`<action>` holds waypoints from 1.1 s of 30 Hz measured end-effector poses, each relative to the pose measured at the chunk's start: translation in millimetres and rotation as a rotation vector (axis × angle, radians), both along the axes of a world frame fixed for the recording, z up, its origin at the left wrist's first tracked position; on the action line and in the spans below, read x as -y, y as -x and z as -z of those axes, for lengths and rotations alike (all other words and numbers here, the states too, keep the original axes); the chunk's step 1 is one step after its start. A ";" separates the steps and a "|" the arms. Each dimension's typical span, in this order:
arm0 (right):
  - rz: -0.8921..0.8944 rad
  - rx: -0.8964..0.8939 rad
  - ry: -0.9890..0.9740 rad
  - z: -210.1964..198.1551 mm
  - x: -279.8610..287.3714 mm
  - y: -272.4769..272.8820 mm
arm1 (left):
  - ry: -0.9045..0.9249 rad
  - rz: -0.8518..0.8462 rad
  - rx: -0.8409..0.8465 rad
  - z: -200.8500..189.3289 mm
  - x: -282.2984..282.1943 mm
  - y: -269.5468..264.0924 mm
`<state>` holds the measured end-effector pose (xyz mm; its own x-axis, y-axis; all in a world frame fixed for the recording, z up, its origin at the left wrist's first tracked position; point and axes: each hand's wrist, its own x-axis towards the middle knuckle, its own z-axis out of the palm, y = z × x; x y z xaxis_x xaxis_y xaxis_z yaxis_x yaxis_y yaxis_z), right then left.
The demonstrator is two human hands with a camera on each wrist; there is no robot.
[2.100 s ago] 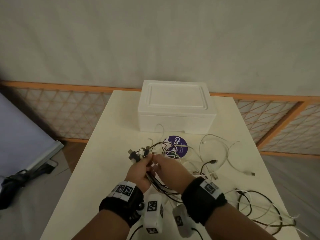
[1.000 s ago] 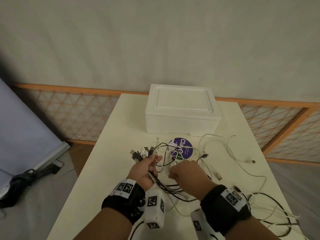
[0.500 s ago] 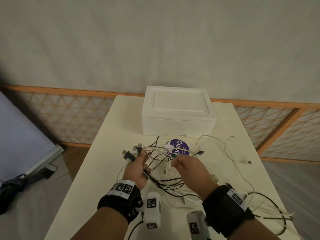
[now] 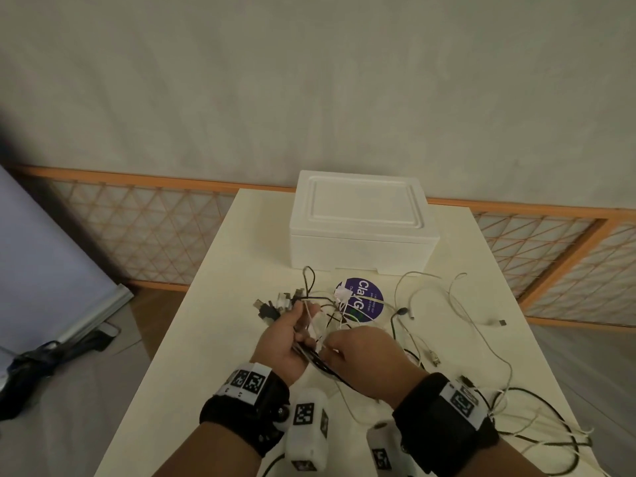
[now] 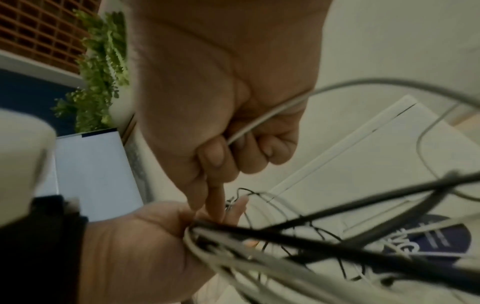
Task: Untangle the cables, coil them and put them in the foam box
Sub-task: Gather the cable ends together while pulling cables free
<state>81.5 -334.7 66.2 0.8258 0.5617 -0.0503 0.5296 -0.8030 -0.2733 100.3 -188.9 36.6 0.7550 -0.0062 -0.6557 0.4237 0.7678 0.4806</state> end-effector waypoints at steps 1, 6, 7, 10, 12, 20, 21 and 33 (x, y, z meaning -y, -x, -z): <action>0.011 -0.009 0.009 -0.4 2.0 -0.2 | -0.018 -0.011 -0.002 2.4 -3.2 -1.9; -0.011 -0.037 0.010 -1.8 5.1 2.9 | -0.056 0.011 -0.019 8.6 -0.6 -2.7; -0.021 -0.027 0.013 -1.0 3.9 5.1 | -0.059 0.010 -0.019 7.6 -0.4 -4.1; -0.067 -0.003 -0.043 -1.9 1.4 6.1 | -0.149 -0.021 -0.039 6.1 -3.5 -11.9; -0.089 0.017 -0.150 -5.8 4.0 3.6 | -0.213 -0.058 -0.062 7.7 -3.4 -15.7; 0.294 0.087 -0.567 -4.9 40.4 -3.6 | -0.083 -0.209 -0.024 8.1 -26.4 -23.2; 0.322 0.098 -0.511 -4.8 42.7 -6.9 | -0.077 -0.167 -0.009 6.7 -23.2 -20.0; 0.109 -0.014 -0.308 -0.5 7.1 1.2 | -0.196 -0.060 -0.030 -6.0 -19.5 -7.8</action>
<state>80.3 -341.8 66.7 0.8822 0.4610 0.0962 0.4397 -0.7333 -0.5187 108.1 -169.4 42.6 0.7302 0.1684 -0.6622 0.3962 0.6853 0.6111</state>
